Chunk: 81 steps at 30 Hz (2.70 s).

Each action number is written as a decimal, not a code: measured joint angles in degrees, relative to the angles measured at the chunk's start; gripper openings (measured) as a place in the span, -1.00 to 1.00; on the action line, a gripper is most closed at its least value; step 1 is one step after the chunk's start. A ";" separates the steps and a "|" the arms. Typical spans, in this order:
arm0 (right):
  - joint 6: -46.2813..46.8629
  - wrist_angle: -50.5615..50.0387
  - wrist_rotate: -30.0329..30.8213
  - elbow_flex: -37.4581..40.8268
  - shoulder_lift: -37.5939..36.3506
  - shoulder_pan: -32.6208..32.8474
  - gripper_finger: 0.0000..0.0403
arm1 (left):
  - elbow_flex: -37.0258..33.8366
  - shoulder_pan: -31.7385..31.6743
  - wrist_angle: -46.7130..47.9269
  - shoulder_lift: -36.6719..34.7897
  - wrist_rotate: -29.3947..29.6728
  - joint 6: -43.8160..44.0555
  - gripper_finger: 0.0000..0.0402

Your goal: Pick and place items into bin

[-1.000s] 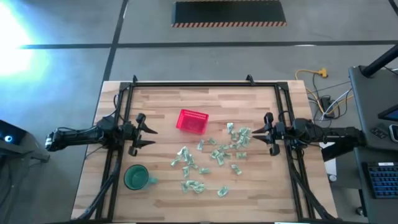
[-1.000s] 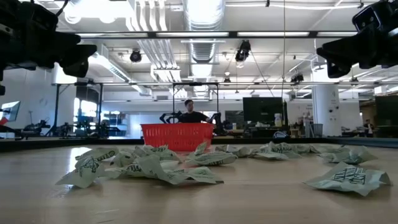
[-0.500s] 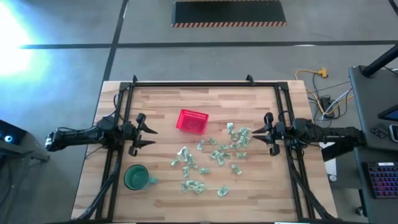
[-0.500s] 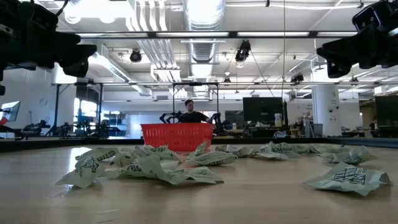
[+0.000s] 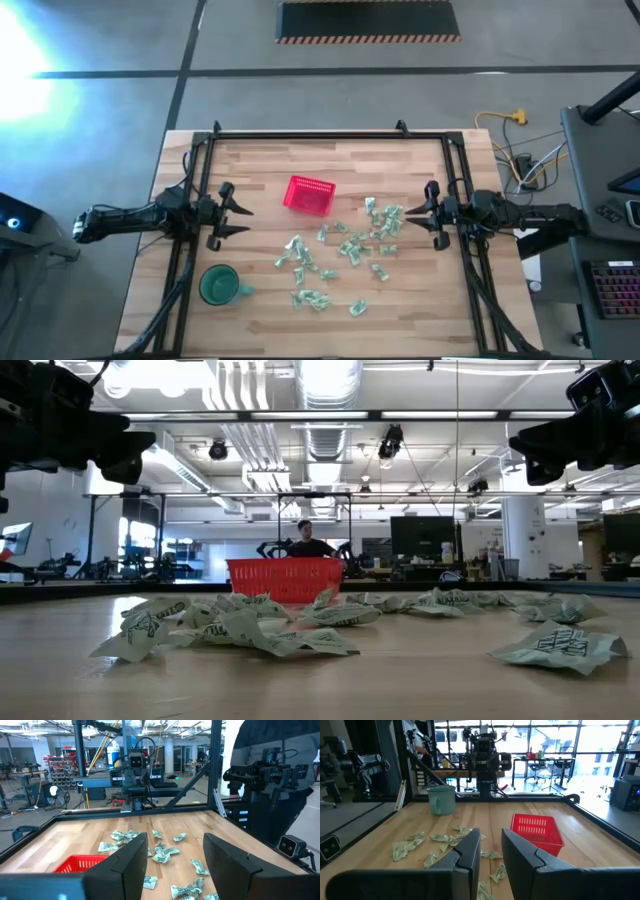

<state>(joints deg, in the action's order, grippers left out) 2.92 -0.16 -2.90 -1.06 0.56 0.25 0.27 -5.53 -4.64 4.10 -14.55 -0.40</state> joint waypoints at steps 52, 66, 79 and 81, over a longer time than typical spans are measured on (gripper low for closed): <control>-0.05 0.00 -0.02 -0.02 0.00 0.00 -0.66 | 0.00 0.00 0.00 0.00 0.01 0.00 -0.12; -0.05 0.00 -0.02 -0.02 0.00 -0.02 -0.66 | 0.00 -0.01 0.00 0.00 0.00 0.00 -0.12; 2.20 8.06 -1.05 0.00 0.00 0.00 -0.66 | 0.00 -0.01 -5.82 0.04 0.00 0.07 -0.12; 5.70 12.30 -1.11 0.00 0.00 0.00 -0.66 | 0.00 -0.01 -9.80 0.02 0.00 0.07 -0.12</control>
<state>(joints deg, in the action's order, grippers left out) 8.62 12.14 -4.01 -1.06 0.56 0.25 0.27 -5.54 -14.45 4.12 -14.55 -0.34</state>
